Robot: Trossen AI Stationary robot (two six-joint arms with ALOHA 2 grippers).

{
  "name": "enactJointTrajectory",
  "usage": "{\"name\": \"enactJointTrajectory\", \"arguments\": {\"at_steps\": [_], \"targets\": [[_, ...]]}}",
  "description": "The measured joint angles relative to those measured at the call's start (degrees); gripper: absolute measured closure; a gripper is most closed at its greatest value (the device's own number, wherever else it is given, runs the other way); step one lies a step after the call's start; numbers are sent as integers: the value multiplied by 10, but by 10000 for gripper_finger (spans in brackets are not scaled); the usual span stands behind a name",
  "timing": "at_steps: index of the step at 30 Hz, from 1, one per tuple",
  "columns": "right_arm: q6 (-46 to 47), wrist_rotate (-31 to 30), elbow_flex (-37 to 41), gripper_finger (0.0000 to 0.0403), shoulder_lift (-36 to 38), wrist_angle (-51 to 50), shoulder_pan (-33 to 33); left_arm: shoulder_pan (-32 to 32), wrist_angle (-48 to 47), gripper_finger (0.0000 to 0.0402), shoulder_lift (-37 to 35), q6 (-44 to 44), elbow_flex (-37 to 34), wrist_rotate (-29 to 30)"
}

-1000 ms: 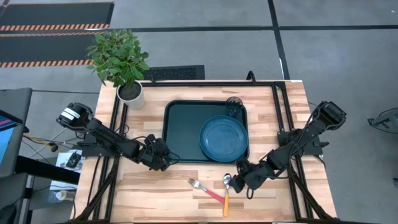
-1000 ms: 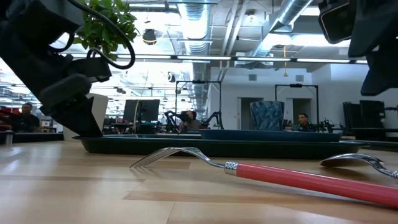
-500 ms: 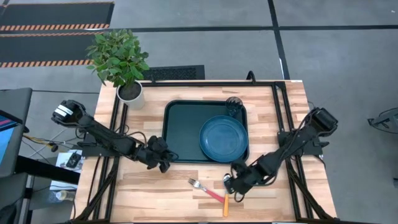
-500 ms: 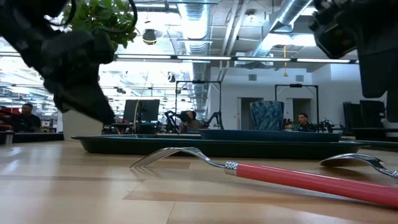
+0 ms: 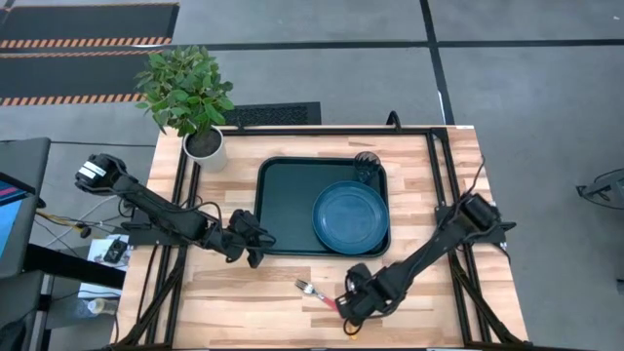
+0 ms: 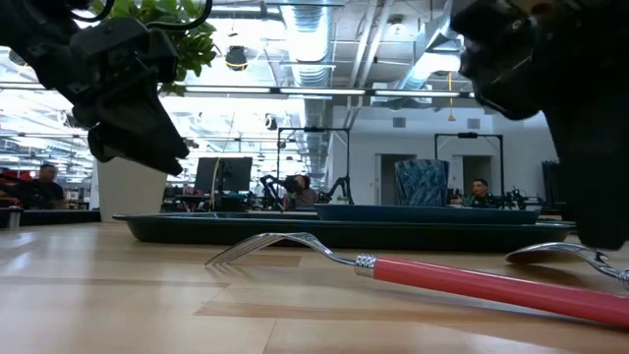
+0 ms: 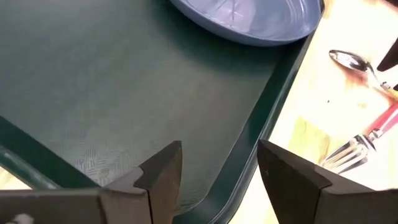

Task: Pick and place plate/cup/fork/spoon on tray
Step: Put the orange spoon to the left on the black tray

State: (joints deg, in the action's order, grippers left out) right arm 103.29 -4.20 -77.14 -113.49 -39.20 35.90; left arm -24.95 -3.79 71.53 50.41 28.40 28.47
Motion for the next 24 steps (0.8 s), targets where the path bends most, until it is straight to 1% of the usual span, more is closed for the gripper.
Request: {"name": "enactJointTrajectory", "arguments": {"at_steps": [3,5,6,8,12,13,17,19,22,24], "targets": [[12,1,-9,180,-17,-16,-1,0,0,206,0,-4,0,0],[20,0,-13,196,-21,-30,-1,0,-3,206,0,-4,0,0],[24,0,-14,211,-21,-32,-1,0,-4,206,0,-4,0,0],[31,0,-15,255,-21,-40,-1,0,-3,206,0,-4,0,0],[20,0,-15,369,-20,-49,0,0,-3,206,0,-2,0,4],[13,0,-15,383,-20,-49,0,0,-3,206,0,-2,0,7],[-1,-1,-14,385,-8,-52,0,0,8,206,0,1,0,8],[-15,-8,-14,396,13,-59,2,0,16,206,0,0,0,6],[-31,-32,-14,398,52,-82,6,0,46,206,0,-15,0,-2],[-38,-60,-14,400,81,-91,13,0,78,206,0,-21,0,-11]]}}
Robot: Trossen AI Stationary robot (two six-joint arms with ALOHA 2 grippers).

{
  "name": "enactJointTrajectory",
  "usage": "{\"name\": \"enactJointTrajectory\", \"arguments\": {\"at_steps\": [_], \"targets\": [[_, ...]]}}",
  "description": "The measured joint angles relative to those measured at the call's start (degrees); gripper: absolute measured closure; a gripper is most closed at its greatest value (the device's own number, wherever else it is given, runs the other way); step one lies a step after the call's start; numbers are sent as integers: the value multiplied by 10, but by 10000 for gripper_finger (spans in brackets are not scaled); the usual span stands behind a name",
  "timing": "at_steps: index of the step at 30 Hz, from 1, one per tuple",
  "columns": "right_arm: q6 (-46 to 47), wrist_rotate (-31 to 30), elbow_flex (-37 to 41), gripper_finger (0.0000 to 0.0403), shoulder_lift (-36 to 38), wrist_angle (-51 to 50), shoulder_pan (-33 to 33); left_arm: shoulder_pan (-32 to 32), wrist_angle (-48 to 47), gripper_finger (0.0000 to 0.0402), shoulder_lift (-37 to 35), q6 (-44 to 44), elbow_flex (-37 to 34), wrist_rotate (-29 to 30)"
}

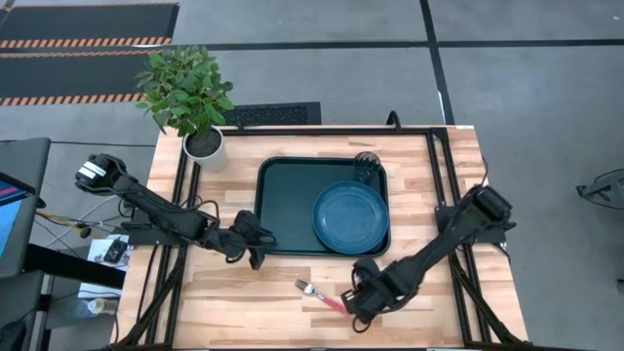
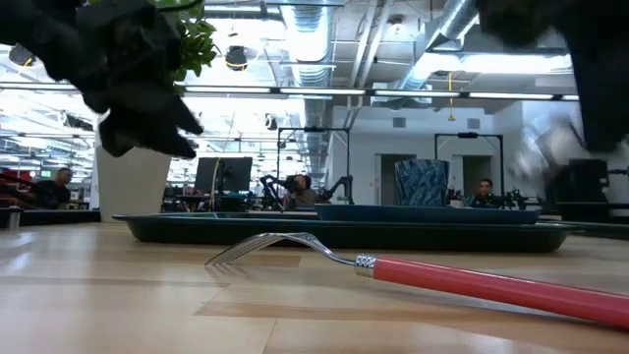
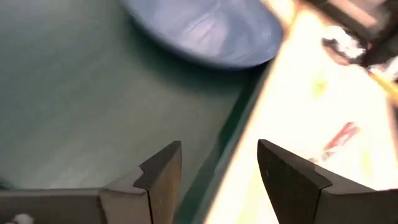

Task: Pick and place plate/cup/fork/spoon on tray
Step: Put the orange spoon to the left on the black tray

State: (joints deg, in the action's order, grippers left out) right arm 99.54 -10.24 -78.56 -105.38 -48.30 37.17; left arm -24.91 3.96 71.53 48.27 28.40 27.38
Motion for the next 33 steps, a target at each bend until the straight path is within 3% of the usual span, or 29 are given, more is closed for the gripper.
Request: {"name": "enactJointTrajectory", "arguments": {"at_steps": [5,7,10,14,18,21,33], "targets": [[-112,-125,0,401,76,65,8,2,109,206,0,-64,0,-36],[-193,-161,0,401,96,117,2,5,165,206,0,-135,0,-63],[-344,-168,13,401,115,234,-18,6,268,206,0,-279,0,-119],[-502,-77,42,402,120,422,-53,5,390,206,0,-463,1,-187],[-570,33,52,402,113,533,-79,5,424,206,-4,-633,1,-192],[-584,71,52,402,112,538,-87,5,426,206,-3,-724,1,-192],[-595,116,52,402,112,547,-119,5,489,206,-3,-927,1,-215]]}}
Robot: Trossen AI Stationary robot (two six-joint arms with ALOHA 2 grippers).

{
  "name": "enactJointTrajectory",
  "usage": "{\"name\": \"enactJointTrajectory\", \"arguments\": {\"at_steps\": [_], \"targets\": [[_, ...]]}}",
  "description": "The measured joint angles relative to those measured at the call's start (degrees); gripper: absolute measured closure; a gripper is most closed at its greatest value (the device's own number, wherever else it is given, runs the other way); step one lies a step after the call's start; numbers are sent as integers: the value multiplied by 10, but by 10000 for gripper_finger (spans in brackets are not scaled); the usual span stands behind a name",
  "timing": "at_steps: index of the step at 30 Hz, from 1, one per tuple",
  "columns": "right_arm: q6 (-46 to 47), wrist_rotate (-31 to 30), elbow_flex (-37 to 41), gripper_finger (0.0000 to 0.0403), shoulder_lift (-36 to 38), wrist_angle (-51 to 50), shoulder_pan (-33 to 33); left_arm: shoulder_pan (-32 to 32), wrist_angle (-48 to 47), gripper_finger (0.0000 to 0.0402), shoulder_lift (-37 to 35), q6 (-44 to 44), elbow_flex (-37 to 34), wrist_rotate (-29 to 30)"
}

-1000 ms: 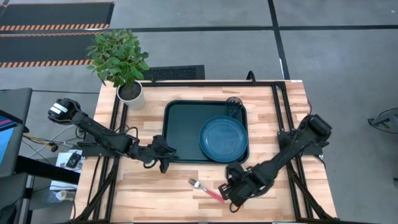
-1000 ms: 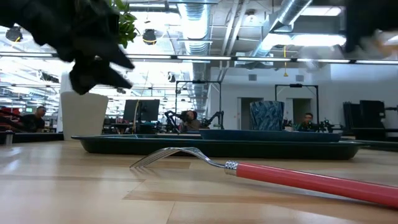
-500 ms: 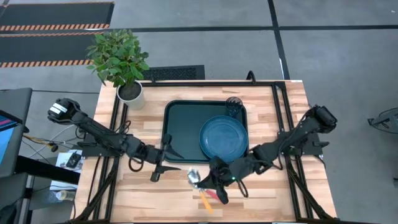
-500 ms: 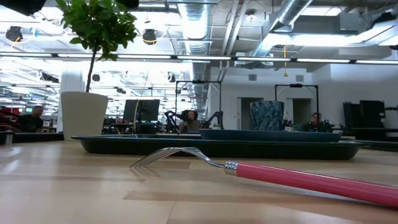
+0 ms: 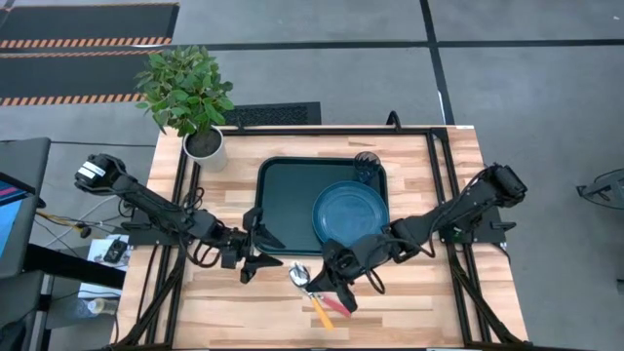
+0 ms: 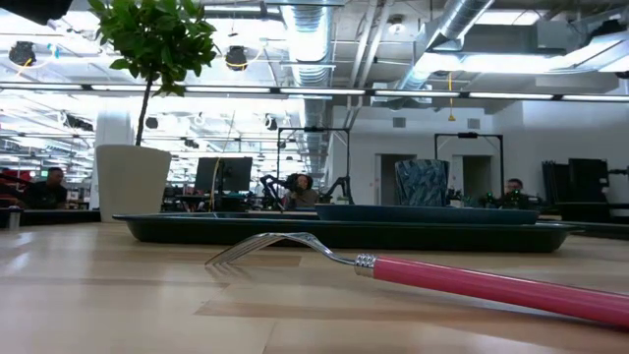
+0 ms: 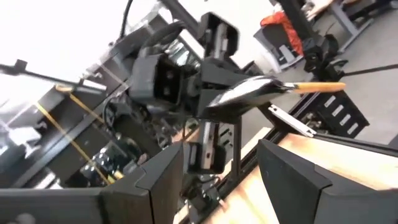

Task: Pick and place plate/cup/fork/spoon on tray
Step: Put the orange spoon to the left on the black tray

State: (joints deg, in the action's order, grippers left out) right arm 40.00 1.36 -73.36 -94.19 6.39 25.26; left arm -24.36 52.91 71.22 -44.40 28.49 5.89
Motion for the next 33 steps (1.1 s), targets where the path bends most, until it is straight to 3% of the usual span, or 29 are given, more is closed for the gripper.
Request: {"name": "enactJointTrajectory", "arguments": {"at_steps": [14,24,33], "targets": [[7,32,0,402,0,14,-15,0,-70,247,2,-105,61,-31],[6,48,0,402,0,23,-22,0,-111,250,2,-165,75,-60],[8,67,0,402,-12,45,-33,1,-96,251,2,-185,75,-46]]}}
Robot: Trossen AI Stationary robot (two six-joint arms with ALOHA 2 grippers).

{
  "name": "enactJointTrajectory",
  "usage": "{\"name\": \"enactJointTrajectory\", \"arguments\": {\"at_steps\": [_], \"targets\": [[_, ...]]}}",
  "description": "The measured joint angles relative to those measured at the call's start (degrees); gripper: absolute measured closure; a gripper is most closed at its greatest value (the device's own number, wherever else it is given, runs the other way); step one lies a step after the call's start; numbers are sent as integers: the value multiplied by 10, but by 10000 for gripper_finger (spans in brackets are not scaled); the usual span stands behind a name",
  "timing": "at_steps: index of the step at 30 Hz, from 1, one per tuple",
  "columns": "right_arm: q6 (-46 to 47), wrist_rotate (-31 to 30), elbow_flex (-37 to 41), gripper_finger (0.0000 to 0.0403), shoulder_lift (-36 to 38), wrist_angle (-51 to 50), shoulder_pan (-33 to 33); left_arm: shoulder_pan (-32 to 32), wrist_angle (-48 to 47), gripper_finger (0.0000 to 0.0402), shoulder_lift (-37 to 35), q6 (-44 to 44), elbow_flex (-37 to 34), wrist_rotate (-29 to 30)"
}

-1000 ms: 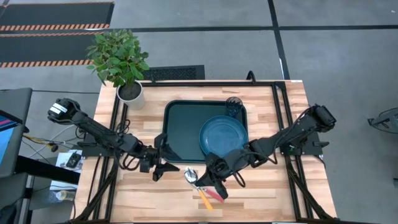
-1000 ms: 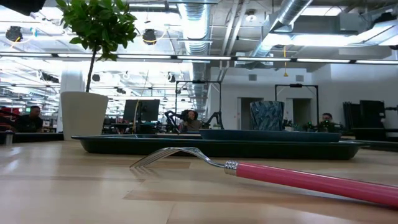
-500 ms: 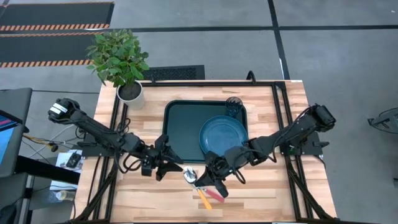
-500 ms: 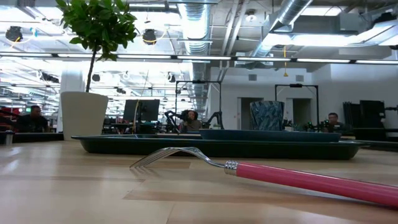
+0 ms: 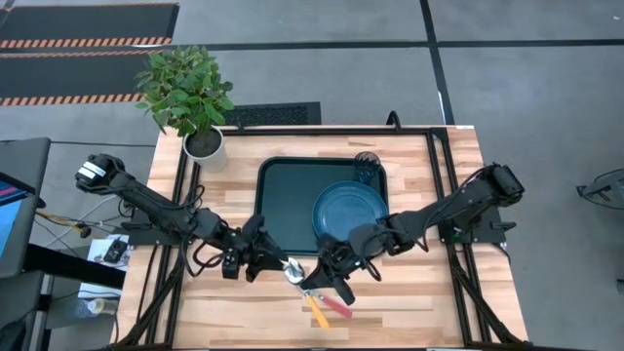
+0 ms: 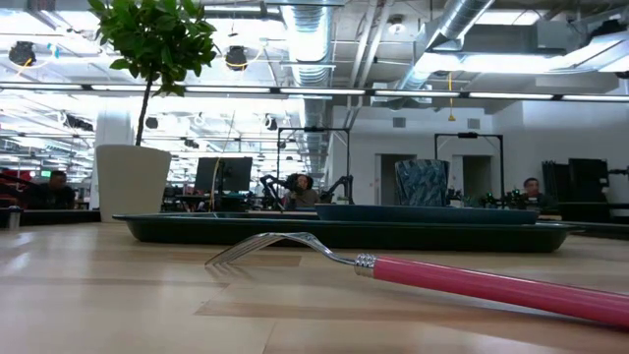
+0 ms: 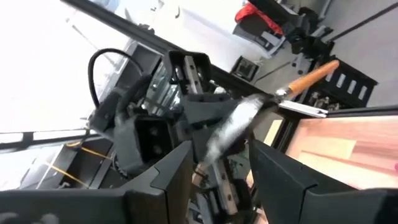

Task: Pick and place plate/cup/fork/spoon on tray
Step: Put the orange spoon to the left on the black tray

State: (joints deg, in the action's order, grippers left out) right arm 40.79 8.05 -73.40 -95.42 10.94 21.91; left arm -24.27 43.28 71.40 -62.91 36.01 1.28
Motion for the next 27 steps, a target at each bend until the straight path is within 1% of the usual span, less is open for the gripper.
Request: {"name": "enactJointTrajectory", "arguments": {"at_steps": [2,6,9,12,16,20,25,27], "targets": [[12,21,0,402,-14,20,-4,0,-3,251,0,-11,0,0],[26,38,0,402,-36,44,-13,0,-11,251,0,-8,0,0],[29,39,0,402,-37,52,-19,0,-17,256,0,3,0,3],[29,40,0,402,-30,54,-19,-3,-24,269,0,9,0,1],[33,54,0,402,-24,47,-22,-6,-25,297,0,-3,0,0],[38,54,0,402,-23,38,-22,-5,-25,334,0,-4,0,0],[43,58,0,402,-23,38,-23,-5,-25,385,0,-5,0,-20],[49,61,0,401,-23,36,-25,-5,-25,396,0,-2,0,-21]]}}
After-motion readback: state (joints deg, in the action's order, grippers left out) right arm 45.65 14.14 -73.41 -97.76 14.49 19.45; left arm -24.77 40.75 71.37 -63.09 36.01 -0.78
